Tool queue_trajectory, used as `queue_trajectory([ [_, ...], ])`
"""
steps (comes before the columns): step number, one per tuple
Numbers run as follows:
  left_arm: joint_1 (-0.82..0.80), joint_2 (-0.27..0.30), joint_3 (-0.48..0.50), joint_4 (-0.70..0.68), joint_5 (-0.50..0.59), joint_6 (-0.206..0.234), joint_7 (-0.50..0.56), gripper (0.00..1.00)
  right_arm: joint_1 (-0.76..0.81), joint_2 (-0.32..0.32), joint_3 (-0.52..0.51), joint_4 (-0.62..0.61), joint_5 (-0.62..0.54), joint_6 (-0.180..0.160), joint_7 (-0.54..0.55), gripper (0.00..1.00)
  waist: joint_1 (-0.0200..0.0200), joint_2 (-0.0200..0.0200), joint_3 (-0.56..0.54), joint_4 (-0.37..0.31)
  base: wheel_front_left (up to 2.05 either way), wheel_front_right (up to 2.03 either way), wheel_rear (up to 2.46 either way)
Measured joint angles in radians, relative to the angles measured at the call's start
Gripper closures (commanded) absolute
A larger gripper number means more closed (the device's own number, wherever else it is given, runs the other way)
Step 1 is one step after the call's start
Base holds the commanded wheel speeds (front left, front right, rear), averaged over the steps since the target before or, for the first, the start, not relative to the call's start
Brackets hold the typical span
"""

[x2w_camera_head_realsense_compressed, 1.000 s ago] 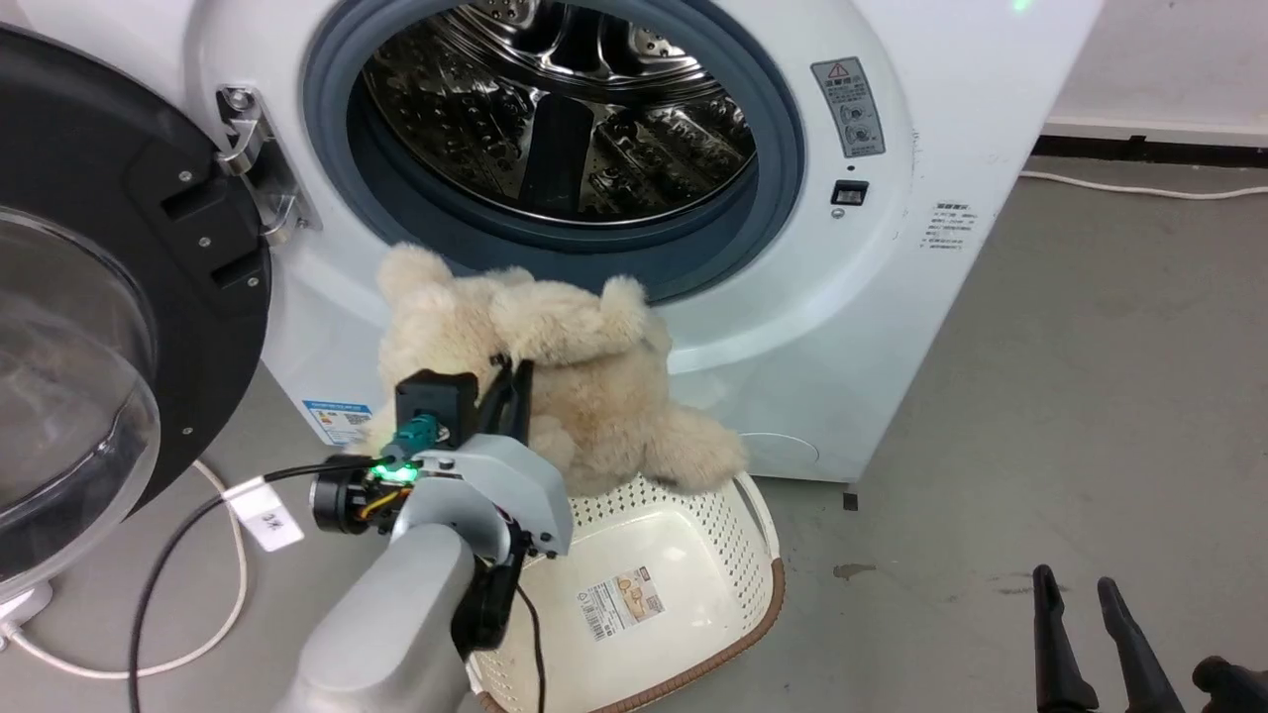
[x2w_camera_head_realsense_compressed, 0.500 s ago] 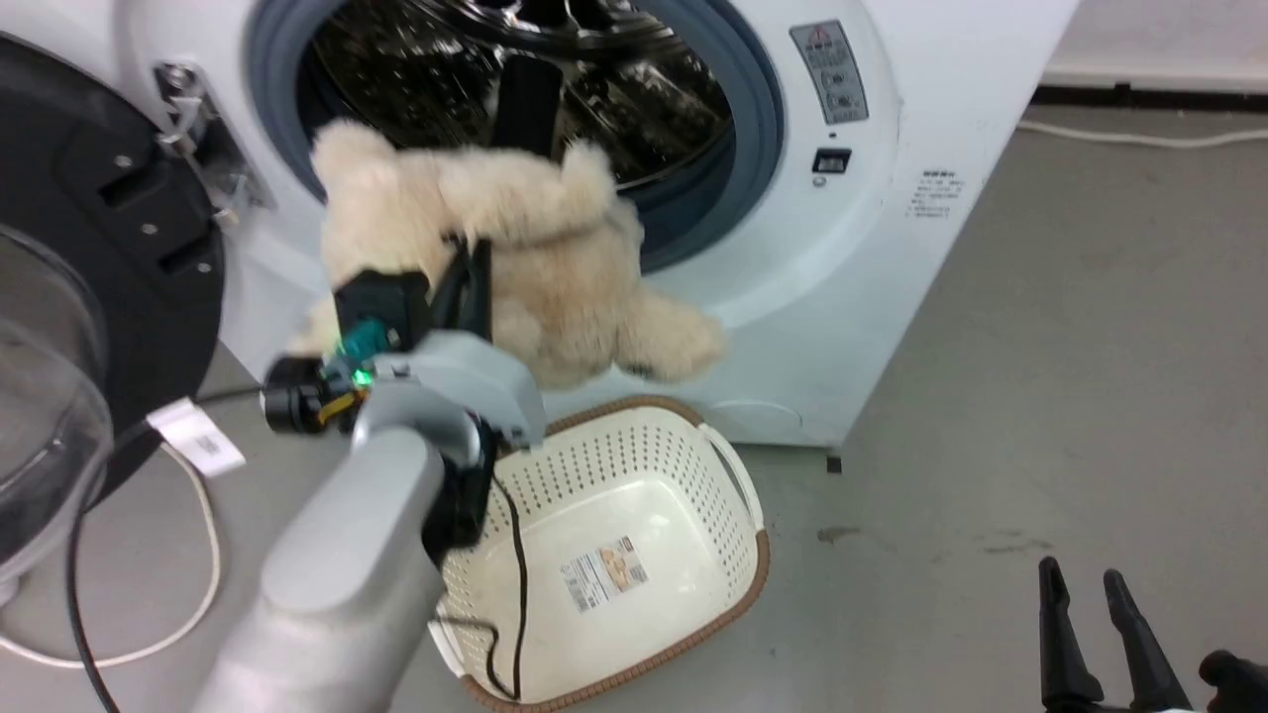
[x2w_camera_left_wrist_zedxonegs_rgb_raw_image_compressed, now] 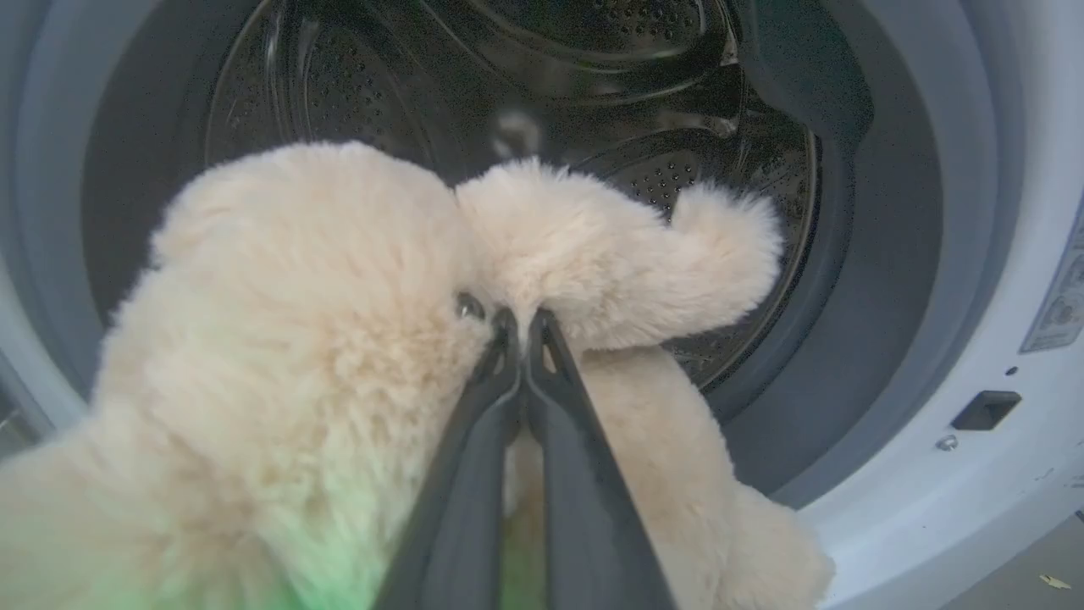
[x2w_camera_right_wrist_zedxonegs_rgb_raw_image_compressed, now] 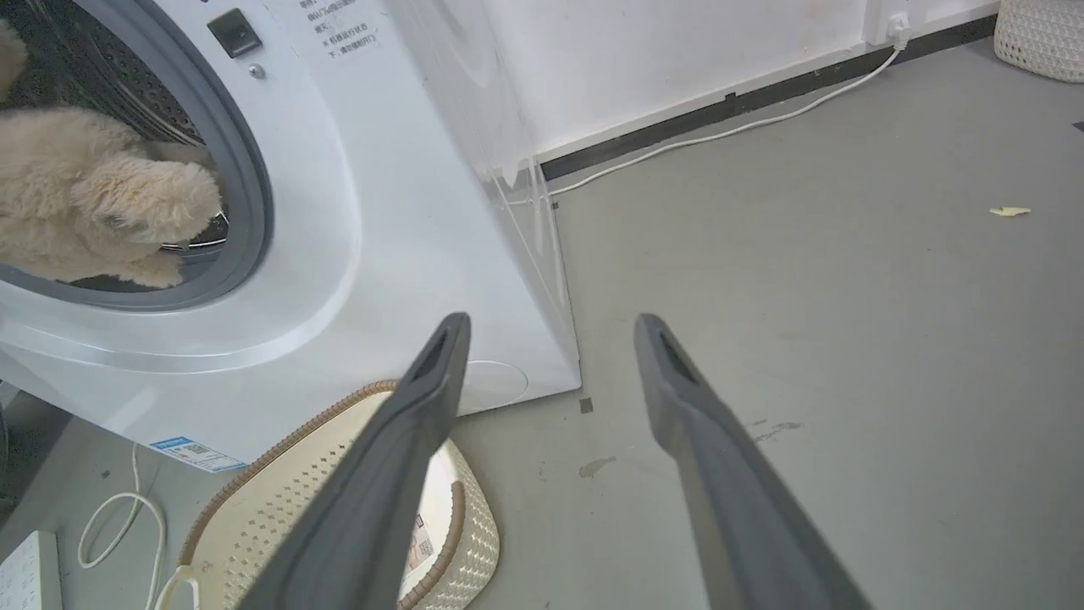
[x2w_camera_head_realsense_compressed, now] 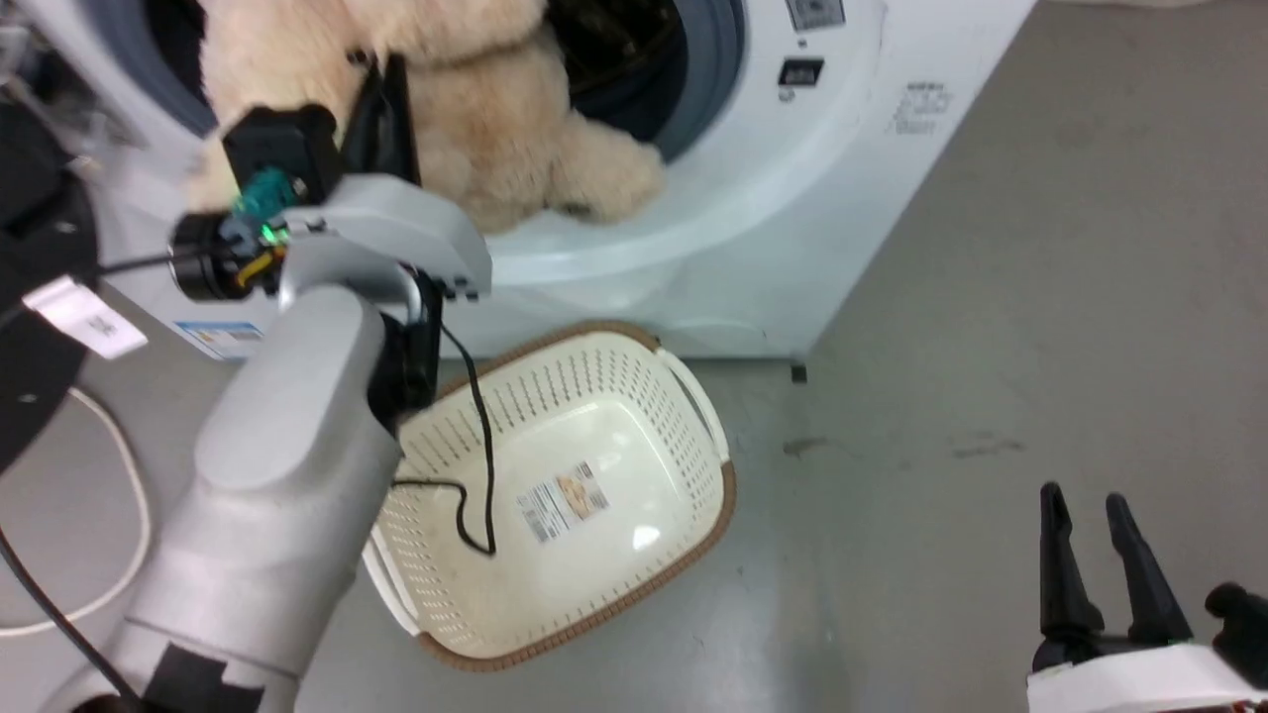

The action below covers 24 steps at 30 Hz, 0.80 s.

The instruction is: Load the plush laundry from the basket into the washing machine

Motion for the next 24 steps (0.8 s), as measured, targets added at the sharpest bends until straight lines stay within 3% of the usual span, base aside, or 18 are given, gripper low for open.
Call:
queue_trajectory([
  [13,-0.235,0.000,0.077,0.055,0.026,-0.012,-0.011,1.00,-0.071,0.000,0.002,-0.036,0.000,0.000,0.000,0.00,0.0001,0.0000,0.189,-0.044,0.00,0.00,0.00],
  [24,-0.409,0.031,0.093,0.112,0.055,-0.029,-0.011,1.00,-0.079,0.000,0.021,-0.045,0.001,0.000,0.000,0.00,0.0000,0.0000,0.285,-0.079,0.00,0.00,0.00],
])
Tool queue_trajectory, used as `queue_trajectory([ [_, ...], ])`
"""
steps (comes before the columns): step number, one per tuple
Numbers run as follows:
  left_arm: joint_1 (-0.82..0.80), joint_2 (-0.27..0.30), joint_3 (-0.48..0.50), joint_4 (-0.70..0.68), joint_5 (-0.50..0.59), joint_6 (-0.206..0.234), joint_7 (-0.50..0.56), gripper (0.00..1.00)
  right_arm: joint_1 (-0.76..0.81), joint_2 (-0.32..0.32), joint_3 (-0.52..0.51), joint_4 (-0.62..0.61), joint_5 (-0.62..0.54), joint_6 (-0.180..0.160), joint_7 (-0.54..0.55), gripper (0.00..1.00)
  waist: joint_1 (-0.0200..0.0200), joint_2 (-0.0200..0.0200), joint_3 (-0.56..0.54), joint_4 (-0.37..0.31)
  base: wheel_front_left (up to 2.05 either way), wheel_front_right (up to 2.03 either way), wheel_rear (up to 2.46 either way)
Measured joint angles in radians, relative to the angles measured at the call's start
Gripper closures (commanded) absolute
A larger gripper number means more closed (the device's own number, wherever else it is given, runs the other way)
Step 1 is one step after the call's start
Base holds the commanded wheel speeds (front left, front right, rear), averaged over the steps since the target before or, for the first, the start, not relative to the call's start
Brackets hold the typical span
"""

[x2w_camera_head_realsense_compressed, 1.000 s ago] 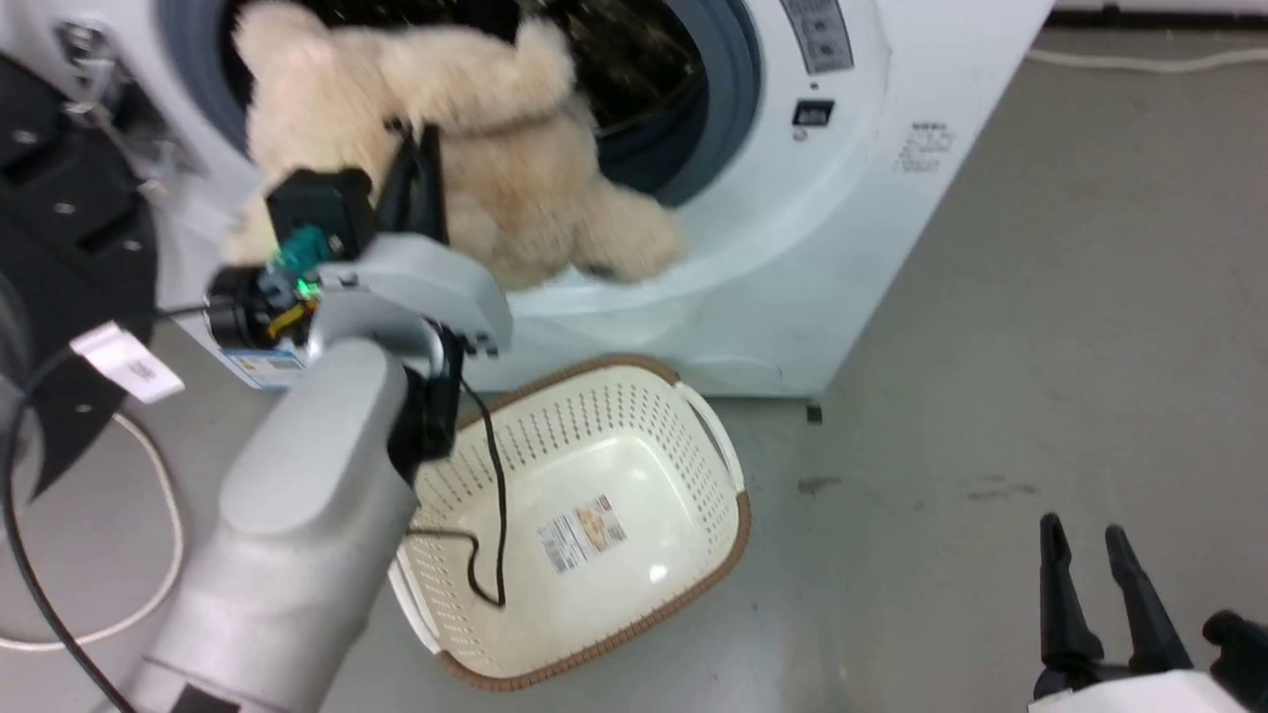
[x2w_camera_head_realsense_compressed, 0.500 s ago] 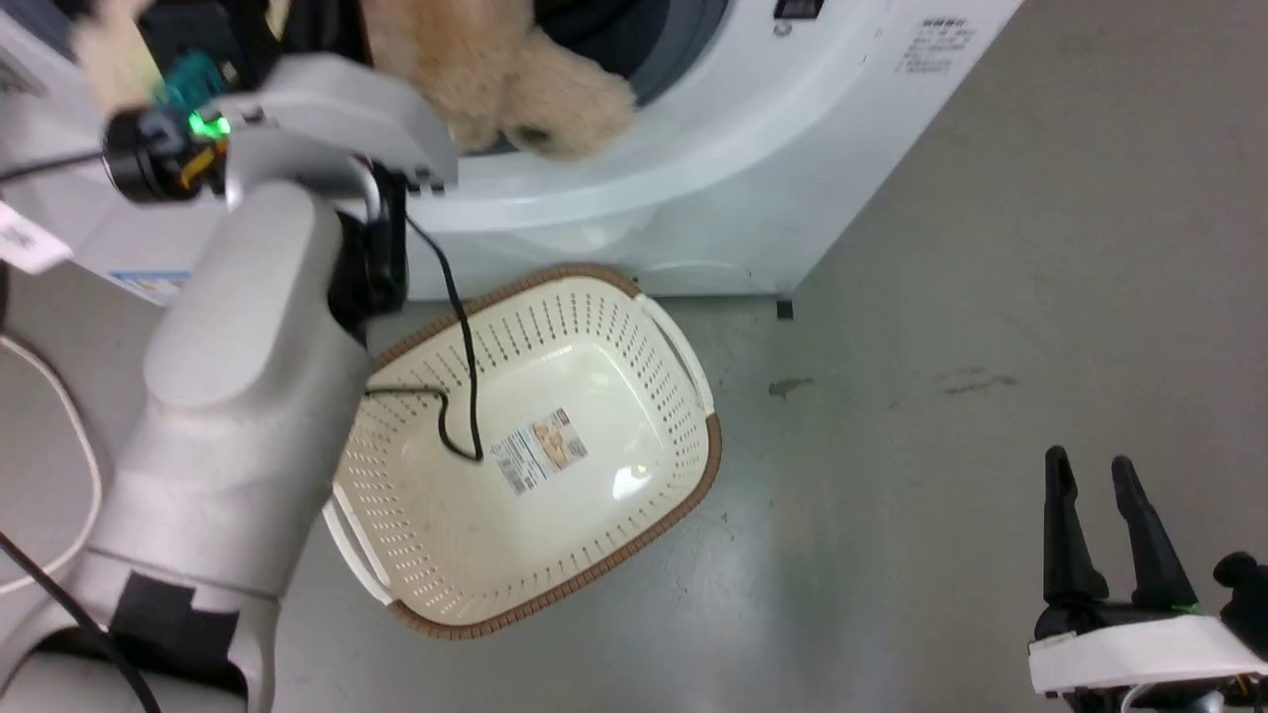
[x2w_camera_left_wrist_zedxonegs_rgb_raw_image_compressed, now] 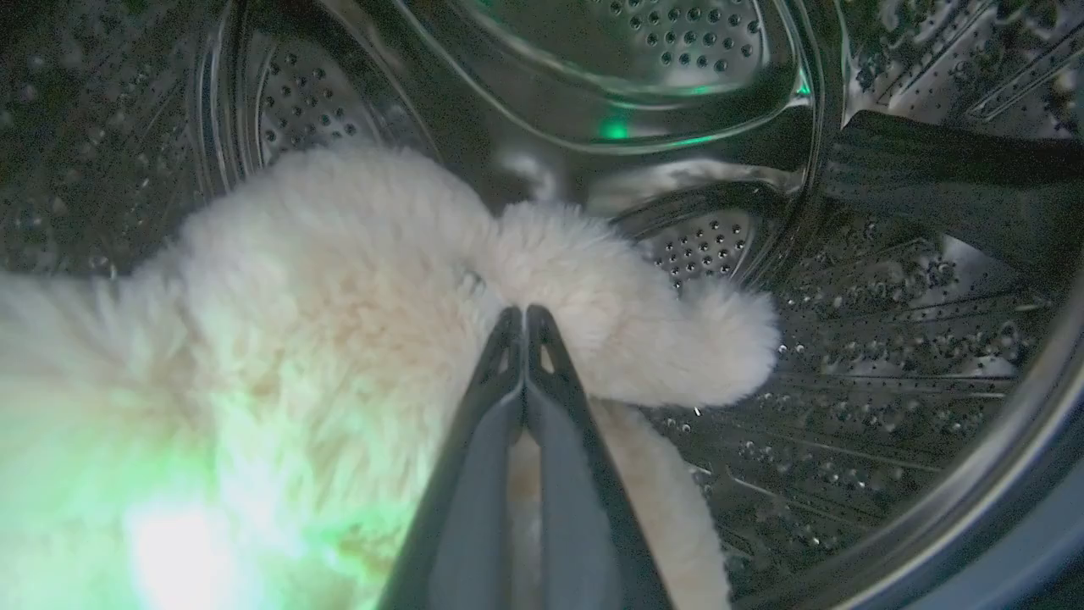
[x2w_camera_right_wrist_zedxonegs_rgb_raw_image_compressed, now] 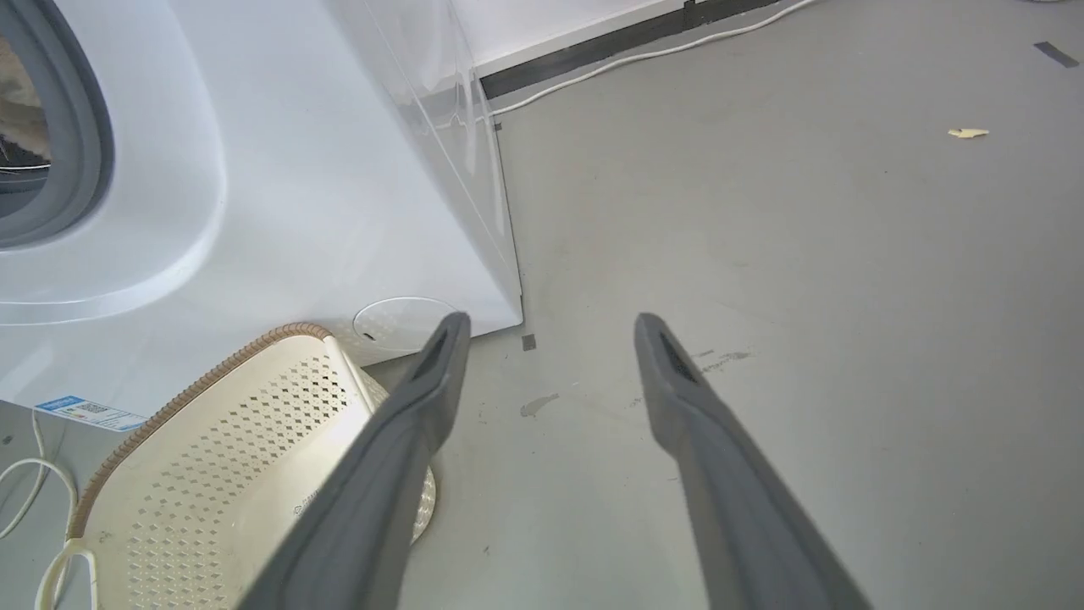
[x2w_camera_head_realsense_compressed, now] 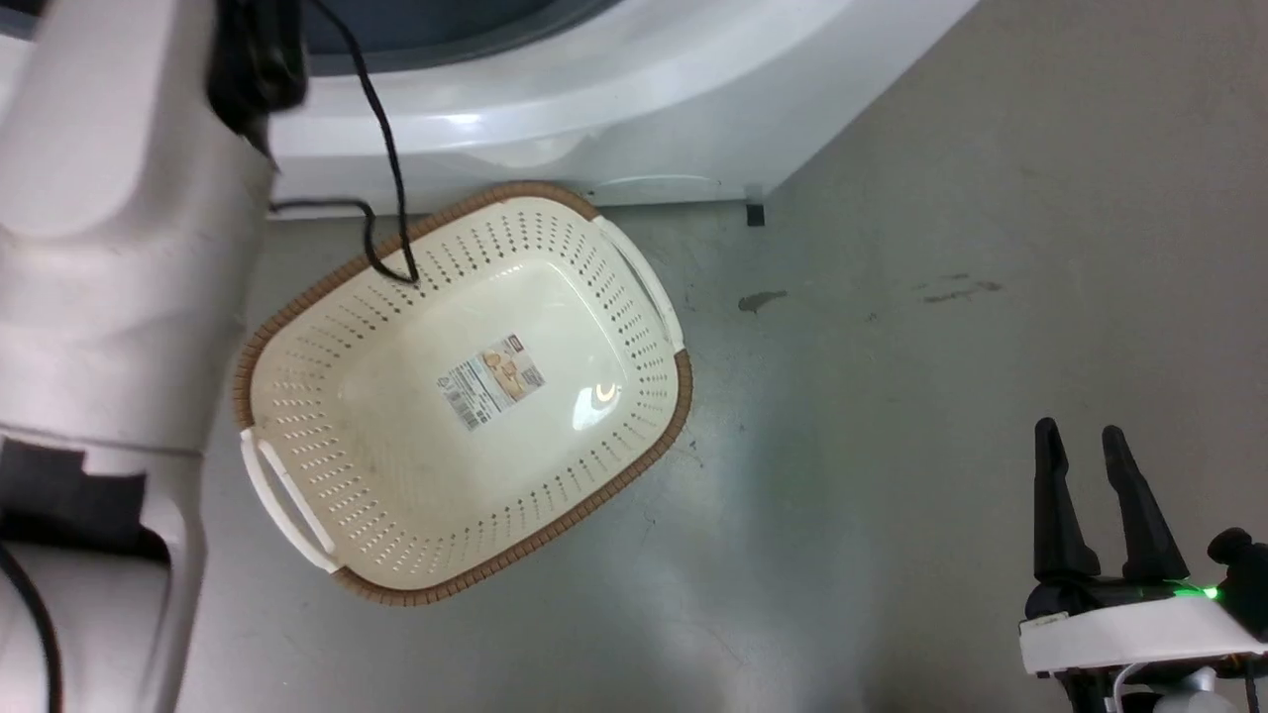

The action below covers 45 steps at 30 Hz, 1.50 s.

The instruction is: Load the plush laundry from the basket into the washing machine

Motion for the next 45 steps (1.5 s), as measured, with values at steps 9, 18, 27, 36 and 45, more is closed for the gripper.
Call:
queue_trajectory([
  [9,-0.126,0.043,0.017,0.039,0.026,0.000,-0.003,1.00,-0.006,0.000,0.017,-0.018,0.007,0.000,0.000,0.00,0.0000,0.0000,0.060,-0.049,0.00,0.00,0.00],
  [18,-0.212,0.079,0.028,0.031,0.055,0.003,-0.004,1.00,-0.006,0.000,0.023,-0.052,0.014,0.000,0.000,0.00,-0.0001,0.0000,0.135,-0.097,0.00,0.00,0.00],
  [27,-0.262,0.105,0.035,0.031,0.079,0.001,-0.004,1.00,-0.003,0.000,0.024,-0.081,0.035,0.000,0.000,0.00,0.0000,0.0000,0.207,-0.126,0.00,0.00,0.00],
  [36,-0.309,0.115,0.044,0.063,0.086,-0.006,-0.004,1.00,0.004,0.000,0.021,-0.097,0.041,0.000,0.000,0.00,0.0000,0.0000,0.247,-0.140,0.00,0.00,0.00],
  [45,-0.380,0.100,0.044,0.152,0.075,-0.030,0.002,0.00,0.010,0.000,0.020,-0.105,0.044,0.000,0.000,0.00,-0.0001,0.0000,0.277,-0.143,0.00,0.00,0.00],
])
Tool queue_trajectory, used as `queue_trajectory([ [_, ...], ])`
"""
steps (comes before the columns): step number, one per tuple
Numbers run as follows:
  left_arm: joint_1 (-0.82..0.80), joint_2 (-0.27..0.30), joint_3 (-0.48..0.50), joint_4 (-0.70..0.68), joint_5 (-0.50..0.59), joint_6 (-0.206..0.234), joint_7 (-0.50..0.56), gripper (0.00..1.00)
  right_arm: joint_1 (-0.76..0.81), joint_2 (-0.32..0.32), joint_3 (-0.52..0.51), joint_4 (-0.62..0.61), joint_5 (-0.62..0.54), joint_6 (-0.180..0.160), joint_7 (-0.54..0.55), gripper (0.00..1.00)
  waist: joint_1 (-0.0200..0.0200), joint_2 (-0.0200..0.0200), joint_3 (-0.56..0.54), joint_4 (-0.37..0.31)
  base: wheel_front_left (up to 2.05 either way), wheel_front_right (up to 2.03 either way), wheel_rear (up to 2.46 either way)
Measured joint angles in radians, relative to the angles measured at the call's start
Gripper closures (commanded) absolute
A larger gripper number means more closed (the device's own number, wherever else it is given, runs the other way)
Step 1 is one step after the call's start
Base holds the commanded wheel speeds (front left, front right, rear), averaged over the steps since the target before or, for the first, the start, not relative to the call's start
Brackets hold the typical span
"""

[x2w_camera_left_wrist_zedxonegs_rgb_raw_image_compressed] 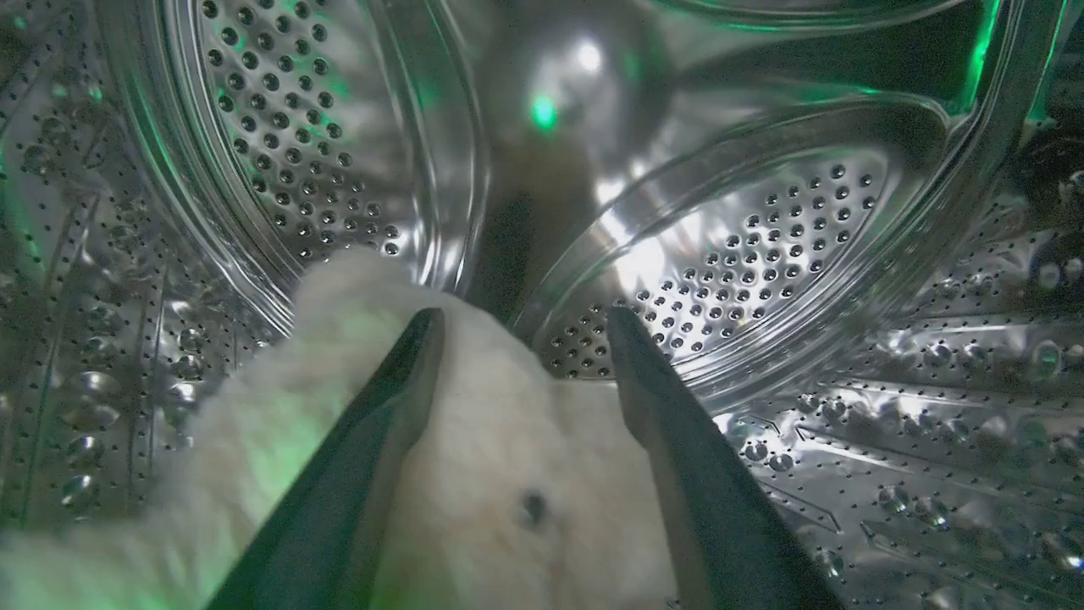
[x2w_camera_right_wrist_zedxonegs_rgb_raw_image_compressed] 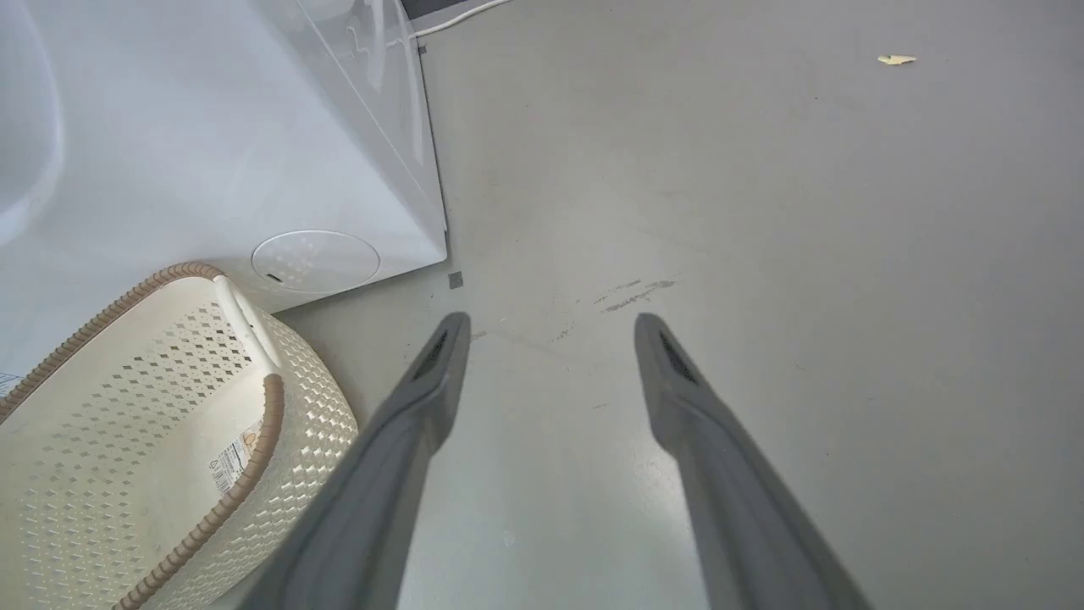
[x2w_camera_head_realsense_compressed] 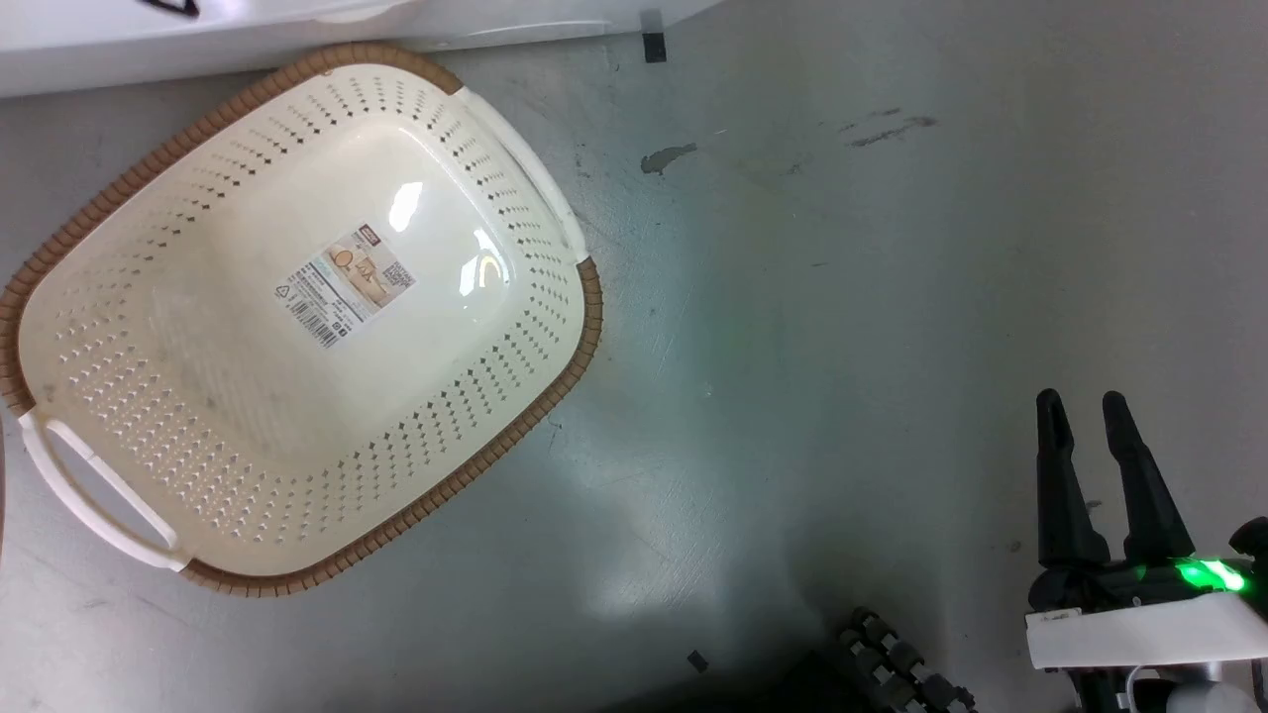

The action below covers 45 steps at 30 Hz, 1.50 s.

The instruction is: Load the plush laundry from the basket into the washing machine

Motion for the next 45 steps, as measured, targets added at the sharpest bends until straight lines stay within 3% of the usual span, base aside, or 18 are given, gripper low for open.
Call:
queue_trajectory([
  [18,0.011,-0.057,-0.005,0.073,-0.030,-0.058,-0.009,0.00,-0.002,0.000,-0.017,-0.008,-0.026,0.000,0.000,0.00,0.0000,0.0000,-0.035,0.051,0.00,0.00,0.00],
  [24,0.112,-0.123,0.007,0.050,-0.035,-0.084,-0.009,0.00,-0.008,0.000,-0.035,-0.016,-0.055,0.000,0.000,0.00,-0.0001,0.0000,-0.080,0.099,0.00,0.00,0.00],
  [45,0.434,-0.195,0.030,-0.008,-0.007,-0.091,-0.009,0.00,-0.009,0.000,-0.065,0.000,-0.101,0.000,0.028,0.00,-0.0002,0.0000,-0.290,0.200,0.00,0.00,0.00],
])
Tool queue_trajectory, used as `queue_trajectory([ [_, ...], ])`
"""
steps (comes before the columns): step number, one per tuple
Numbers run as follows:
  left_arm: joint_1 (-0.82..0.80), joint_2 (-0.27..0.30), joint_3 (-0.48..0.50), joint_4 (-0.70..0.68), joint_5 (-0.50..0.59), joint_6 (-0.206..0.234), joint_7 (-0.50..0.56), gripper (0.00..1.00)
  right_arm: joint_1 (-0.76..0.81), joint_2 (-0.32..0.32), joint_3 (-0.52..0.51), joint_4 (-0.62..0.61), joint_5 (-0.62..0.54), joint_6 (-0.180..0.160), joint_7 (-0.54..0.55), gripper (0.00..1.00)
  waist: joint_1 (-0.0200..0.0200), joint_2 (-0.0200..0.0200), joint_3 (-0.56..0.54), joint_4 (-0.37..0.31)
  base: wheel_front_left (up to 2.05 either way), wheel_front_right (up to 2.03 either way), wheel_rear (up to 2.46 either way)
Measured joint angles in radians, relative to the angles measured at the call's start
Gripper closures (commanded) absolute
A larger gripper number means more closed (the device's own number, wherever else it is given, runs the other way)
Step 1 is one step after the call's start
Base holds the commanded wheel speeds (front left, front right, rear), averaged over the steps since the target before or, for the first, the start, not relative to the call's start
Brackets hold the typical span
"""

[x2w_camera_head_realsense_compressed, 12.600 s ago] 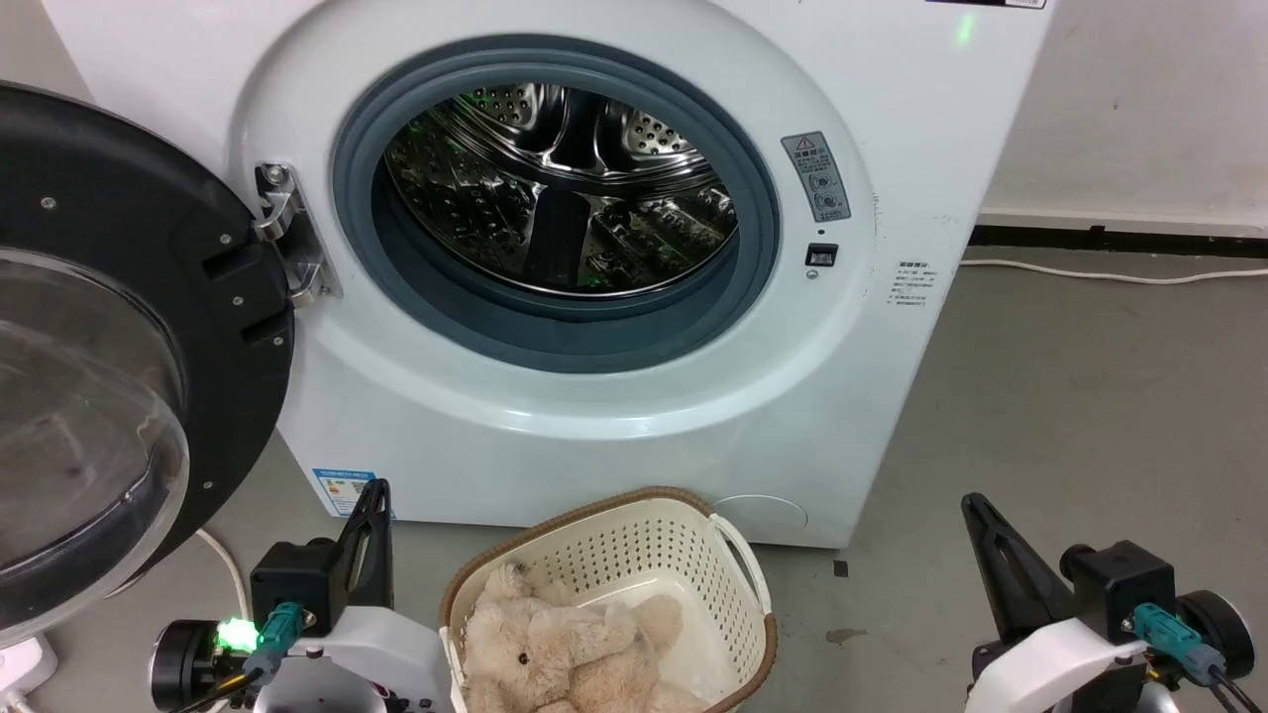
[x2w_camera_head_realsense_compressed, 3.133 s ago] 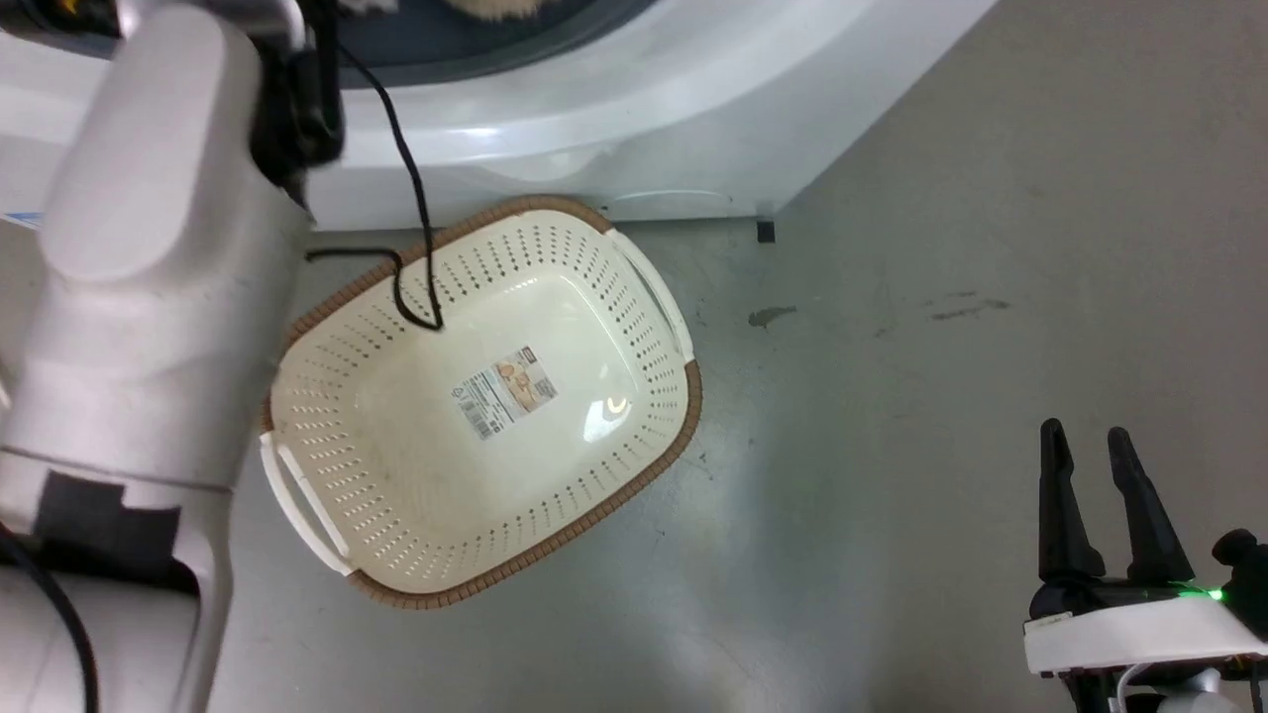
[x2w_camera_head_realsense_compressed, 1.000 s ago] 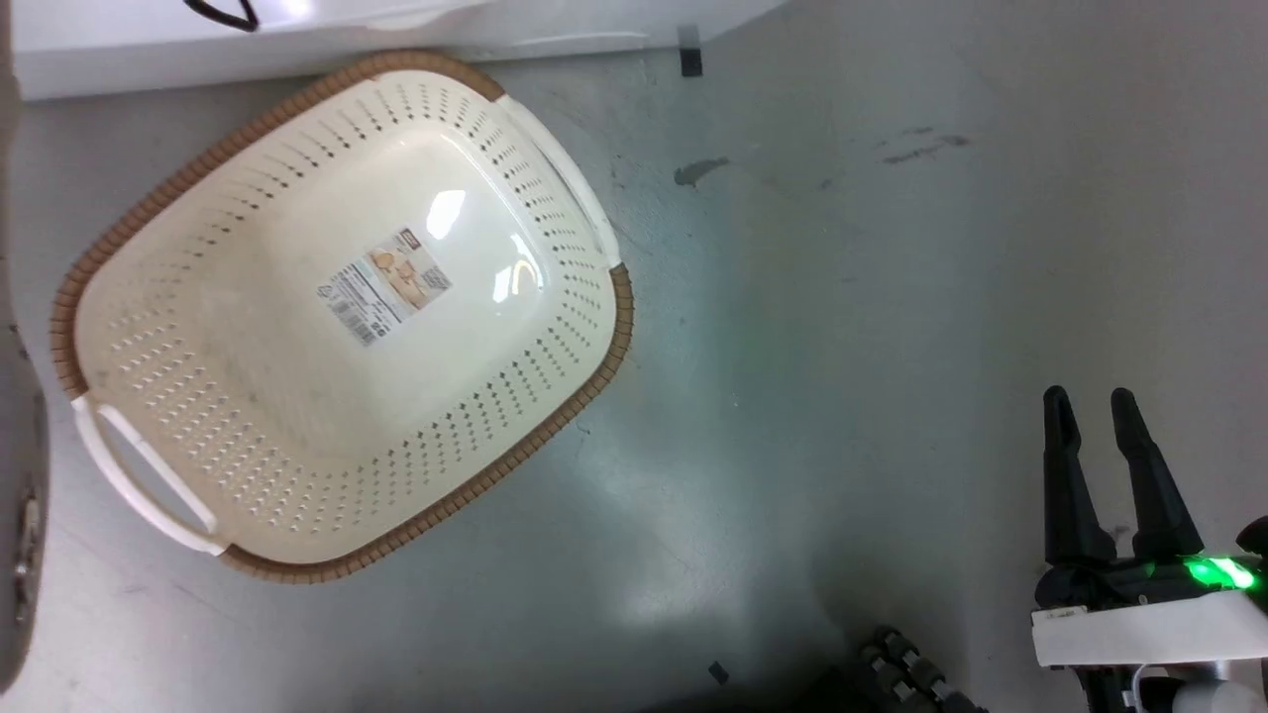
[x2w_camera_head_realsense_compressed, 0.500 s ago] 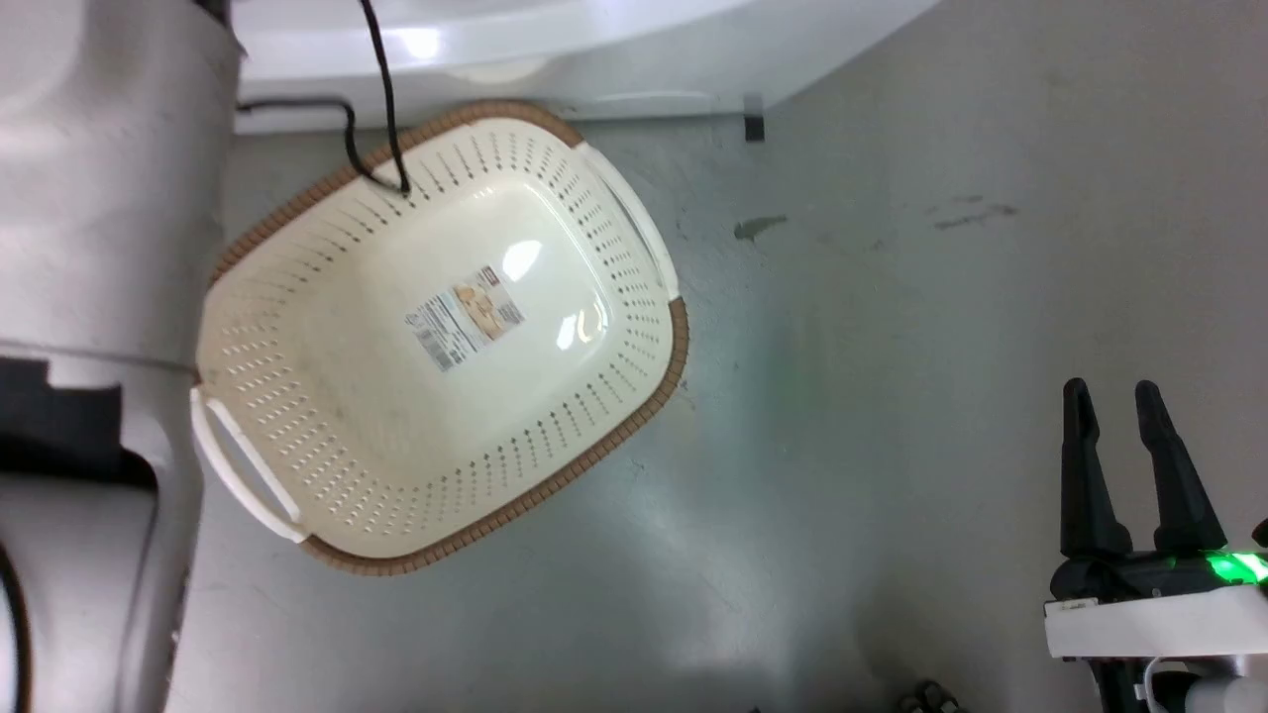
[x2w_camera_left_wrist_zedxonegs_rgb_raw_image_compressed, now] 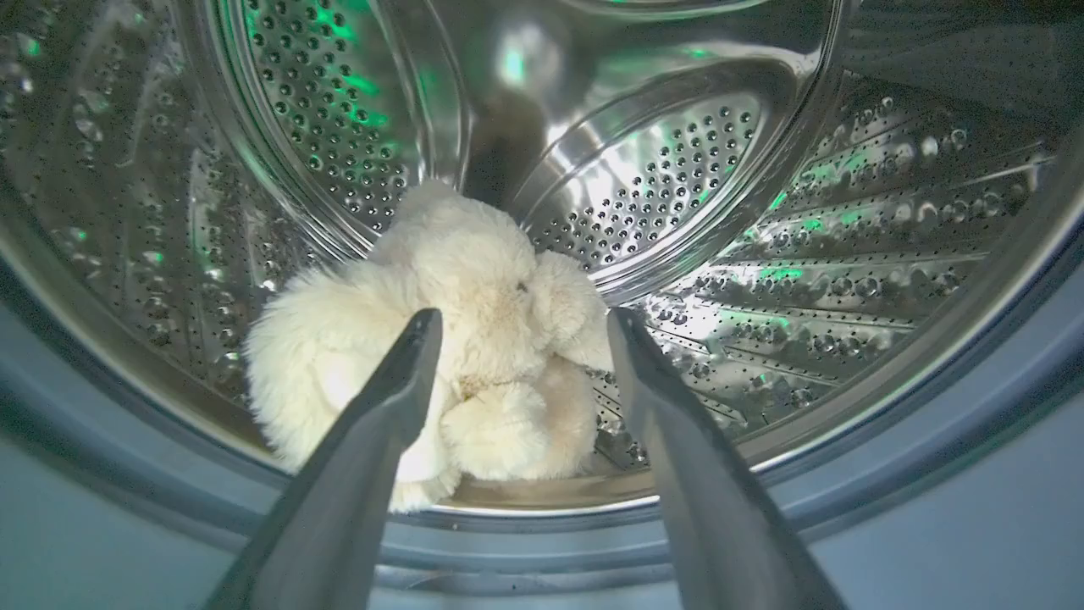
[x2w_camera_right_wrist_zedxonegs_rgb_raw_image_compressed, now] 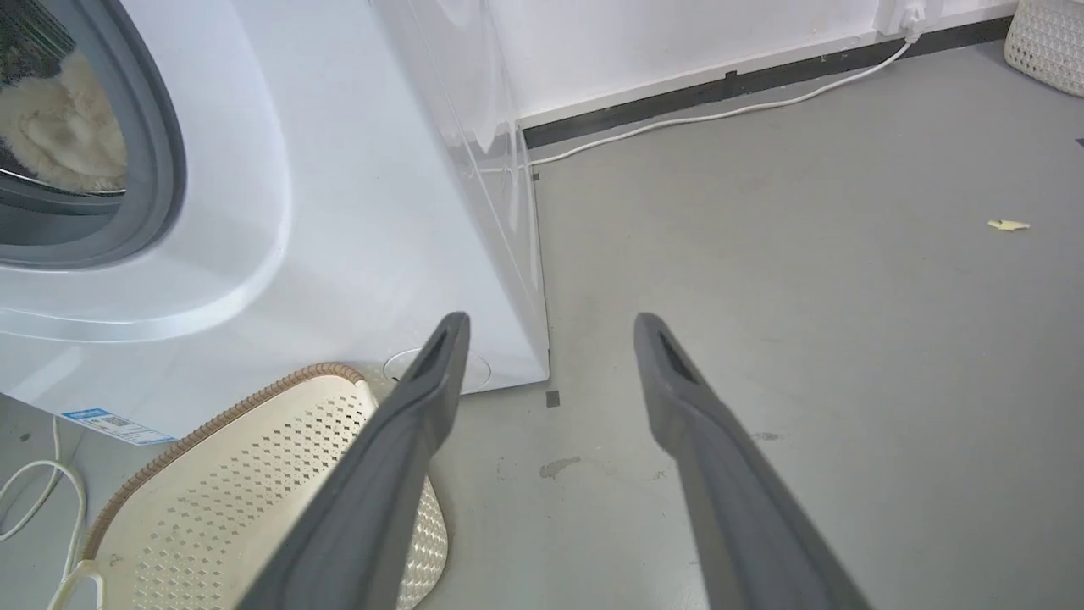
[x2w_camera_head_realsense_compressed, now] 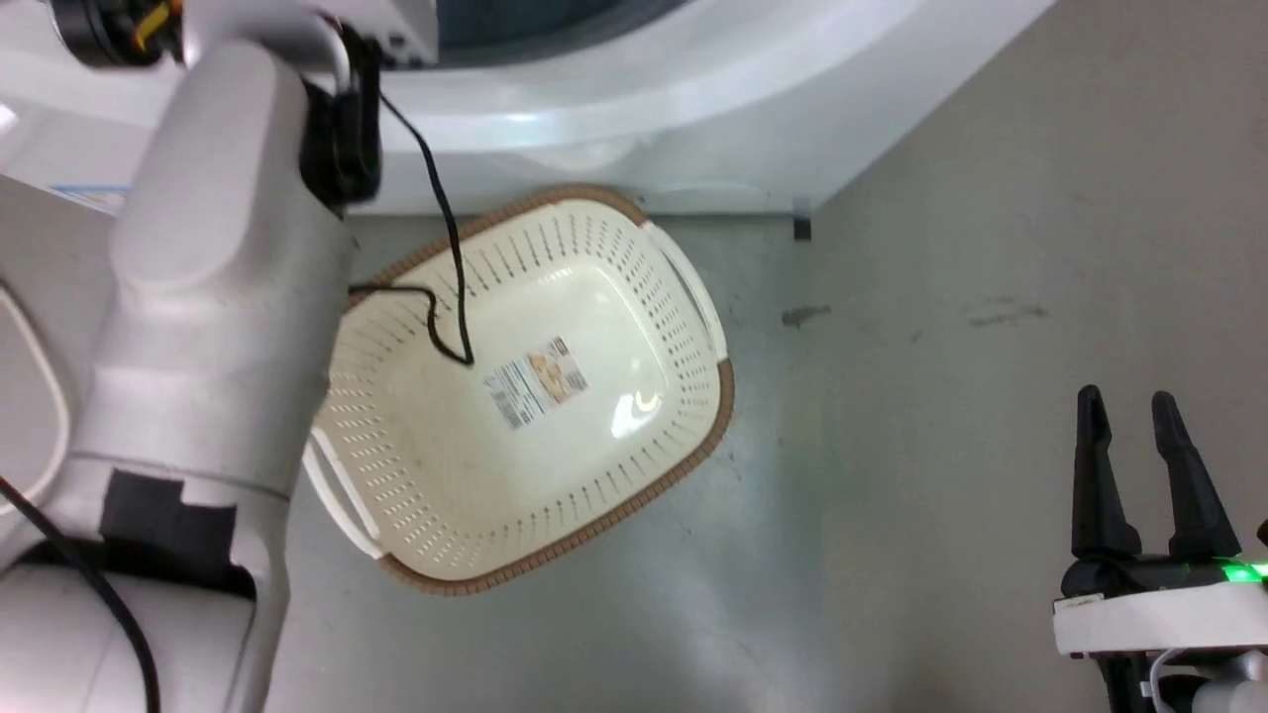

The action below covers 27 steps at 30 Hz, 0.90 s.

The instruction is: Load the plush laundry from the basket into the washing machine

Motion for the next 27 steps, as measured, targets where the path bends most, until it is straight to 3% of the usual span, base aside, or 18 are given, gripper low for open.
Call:
queue_trajectory([
  [16,0.252,-0.042,-0.003,0.027,-0.028,-0.010,0.000,0.00,0.037,0.000,0.008,0.050,-0.008,0.000,0.027,0.00,0.0000,0.0000,-0.228,0.054,0.00,0.00,0.00],
  [27,0.444,-0.013,0.007,-0.078,-0.023,-0.018,0.000,0.00,0.079,0.000,0.021,0.081,-0.008,0.000,0.036,0.00,0.0000,0.0000,-0.375,0.065,0.00,0.00,0.00],
])
